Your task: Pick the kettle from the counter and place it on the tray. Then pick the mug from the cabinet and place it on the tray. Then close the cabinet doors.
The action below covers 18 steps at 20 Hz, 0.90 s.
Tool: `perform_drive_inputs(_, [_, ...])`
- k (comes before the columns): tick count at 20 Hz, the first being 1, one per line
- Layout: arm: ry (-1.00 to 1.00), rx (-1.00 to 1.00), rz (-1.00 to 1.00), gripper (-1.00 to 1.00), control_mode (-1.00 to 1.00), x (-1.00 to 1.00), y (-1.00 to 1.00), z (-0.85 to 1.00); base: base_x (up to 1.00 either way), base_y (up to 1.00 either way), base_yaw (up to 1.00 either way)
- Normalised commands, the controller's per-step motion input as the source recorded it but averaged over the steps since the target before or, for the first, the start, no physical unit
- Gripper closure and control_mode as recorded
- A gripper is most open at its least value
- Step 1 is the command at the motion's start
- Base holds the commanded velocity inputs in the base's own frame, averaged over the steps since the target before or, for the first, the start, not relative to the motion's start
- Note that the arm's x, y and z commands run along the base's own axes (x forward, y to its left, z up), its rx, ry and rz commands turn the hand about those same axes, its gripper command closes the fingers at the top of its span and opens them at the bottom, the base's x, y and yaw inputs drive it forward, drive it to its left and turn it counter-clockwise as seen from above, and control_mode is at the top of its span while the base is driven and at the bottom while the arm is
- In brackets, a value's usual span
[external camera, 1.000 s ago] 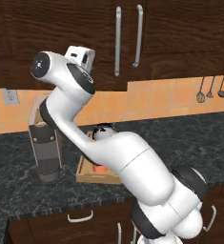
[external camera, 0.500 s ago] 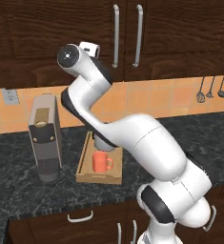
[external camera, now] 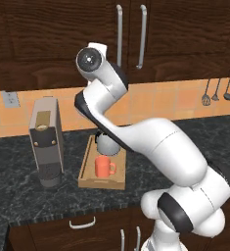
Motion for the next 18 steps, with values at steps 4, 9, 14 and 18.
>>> perform_drive_inputs(4, [0.01,0.00,0.00,-1.00,-1.00,0.15,-0.03,-0.03,0.00,0.00,0.00])
perform_drive_inputs(9, [0.00,0.00,0.00,-1.00,-1.00,0.14,-0.01,-0.05,0.00,0.00,0.00])
perform_drive_inputs(14, [0.00,0.00,0.09,-1.00,-1.00,0.23,-0.13,-0.06,0.00,0.00,0.00])
perform_drive_inputs(18, [0.00,0.04,0.13,-1.00,-1.00,0.03,-0.62,0.00,0.00,0.00,0.00])
